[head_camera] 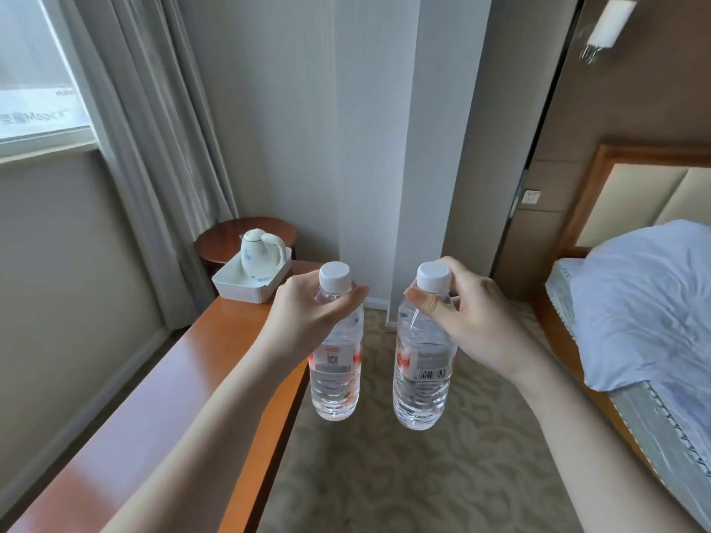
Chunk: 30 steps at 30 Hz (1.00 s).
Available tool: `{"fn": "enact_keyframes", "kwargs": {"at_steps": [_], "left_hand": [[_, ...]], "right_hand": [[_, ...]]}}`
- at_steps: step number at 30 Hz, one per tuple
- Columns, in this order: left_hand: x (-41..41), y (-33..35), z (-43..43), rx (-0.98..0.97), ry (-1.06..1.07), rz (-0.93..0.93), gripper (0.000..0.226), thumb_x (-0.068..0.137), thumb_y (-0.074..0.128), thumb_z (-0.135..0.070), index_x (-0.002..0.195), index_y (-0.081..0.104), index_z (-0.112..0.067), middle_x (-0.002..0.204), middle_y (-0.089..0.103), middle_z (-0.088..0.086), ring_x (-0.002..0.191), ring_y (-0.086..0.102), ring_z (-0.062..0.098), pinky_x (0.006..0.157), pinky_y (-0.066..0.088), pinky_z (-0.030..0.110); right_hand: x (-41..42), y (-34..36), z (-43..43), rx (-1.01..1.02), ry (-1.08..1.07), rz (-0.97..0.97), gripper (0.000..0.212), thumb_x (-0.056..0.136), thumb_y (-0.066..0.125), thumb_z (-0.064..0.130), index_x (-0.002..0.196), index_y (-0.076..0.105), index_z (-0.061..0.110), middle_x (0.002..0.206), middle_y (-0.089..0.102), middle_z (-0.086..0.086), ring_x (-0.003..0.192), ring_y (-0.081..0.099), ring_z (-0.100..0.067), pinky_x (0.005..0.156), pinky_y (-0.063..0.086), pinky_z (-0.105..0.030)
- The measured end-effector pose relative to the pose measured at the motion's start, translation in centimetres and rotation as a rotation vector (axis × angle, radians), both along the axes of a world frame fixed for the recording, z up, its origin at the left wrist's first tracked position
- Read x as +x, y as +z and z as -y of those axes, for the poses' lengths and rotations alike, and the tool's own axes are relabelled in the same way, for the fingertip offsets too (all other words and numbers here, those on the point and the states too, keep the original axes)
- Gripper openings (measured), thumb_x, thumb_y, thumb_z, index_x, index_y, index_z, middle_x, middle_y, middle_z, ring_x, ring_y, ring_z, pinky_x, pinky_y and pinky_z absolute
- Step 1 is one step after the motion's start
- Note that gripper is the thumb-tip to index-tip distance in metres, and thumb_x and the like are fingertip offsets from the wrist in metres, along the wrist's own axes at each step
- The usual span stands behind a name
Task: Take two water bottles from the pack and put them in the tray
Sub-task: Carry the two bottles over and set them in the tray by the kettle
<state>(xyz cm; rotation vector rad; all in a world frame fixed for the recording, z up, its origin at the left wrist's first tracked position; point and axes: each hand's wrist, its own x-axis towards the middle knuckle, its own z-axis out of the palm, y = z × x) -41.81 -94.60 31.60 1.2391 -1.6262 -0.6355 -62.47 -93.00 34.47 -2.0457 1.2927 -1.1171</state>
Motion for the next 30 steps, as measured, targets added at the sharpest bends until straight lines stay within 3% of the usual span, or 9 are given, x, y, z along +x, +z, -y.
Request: {"fn": "enact_keyframes", "kwargs": {"at_steps": [5,9,14,17,19,23,30], "left_hand": [[-0.9,-0.1,9.2,0.032,0.004,0.001,0.031,0.081,0.066,-0.043,0.081,0.067,-0.012,0.075,0.071,0.000,0.073,0.067,0.007,0.065,0.054,0.022],[-1.6,-1.1,16.3,0.062,0.002,-0.034,0.029,0.081,0.067,-0.043,0.079,0.067,-0.014,0.075,0.071,-0.002,0.072,0.068,0.009,0.061,0.053,0.018],[-3.6,-2.8,25.4,0.049,0.070,-0.030,0.023,0.080,0.067,-0.043,0.078,0.068,-0.019,0.079,0.070,-0.008,0.075,0.066,0.005,0.059,0.051,0.007],[-4.6,-2.9,30.7,0.055,0.139,-0.049,0.020,0.080,0.067,-0.044,0.080,0.068,-0.023,0.081,0.071,-0.011,0.077,0.068,0.001,0.056,0.053,0.009],[-5.1,-2.9,33.7,0.062,0.170,-0.082,0.018,0.081,0.067,-0.043,0.079,0.067,-0.025,0.081,0.071,-0.010,0.075,0.068,0.002,0.058,0.054,0.009],[-5.0,-2.9,38.6,0.076,0.239,-0.131,0.014,0.081,0.069,-0.039,0.079,0.067,-0.025,0.078,0.072,-0.012,0.072,0.068,0.001,0.058,0.053,0.008],[-1.5,-3.8,46.0,0.105,0.412,-0.169,0.012,0.080,0.070,-0.036,0.077,0.068,-0.024,0.079,0.071,-0.011,0.067,0.066,-0.004,0.055,0.050,0.005]], "right_hand": [[-1.4,0.4,9.3,-0.007,-0.019,-0.010,0.056,0.072,0.051,0.065,0.089,0.051,0.011,0.084,0.067,-0.012,0.075,0.062,-0.035,0.066,0.052,-0.045],[-3.1,-0.2,17.3,0.006,-0.014,0.011,0.049,0.071,0.051,0.066,0.089,0.053,0.021,0.082,0.069,0.002,0.072,0.064,-0.015,0.064,0.050,-0.031],[-5.2,-1.8,28.1,0.020,0.068,0.019,0.045,0.073,0.053,0.064,0.091,0.055,0.023,0.083,0.069,0.006,0.069,0.063,-0.003,0.059,0.050,-0.017],[-6.0,-1.6,34.9,0.023,0.130,-0.001,0.042,0.075,0.054,0.061,0.089,0.054,0.021,0.083,0.069,-0.003,0.072,0.064,-0.017,0.064,0.050,-0.028],[-6.2,-1.2,39.1,0.019,0.171,-0.017,0.038,0.076,0.055,0.058,0.089,0.053,0.022,0.084,0.068,-0.004,0.077,0.064,-0.021,0.067,0.050,-0.029],[-5.2,-0.8,46.0,0.015,0.267,-0.053,0.039,0.079,0.056,0.055,0.091,0.052,0.017,0.086,0.068,-0.010,0.082,0.064,-0.030,0.074,0.052,-0.044],[-0.1,-2.1,56.3,0.047,0.416,-0.075,0.045,0.076,0.054,0.056,0.093,0.053,0.014,0.086,0.068,-0.011,0.081,0.064,-0.031,0.073,0.053,-0.046]]}}
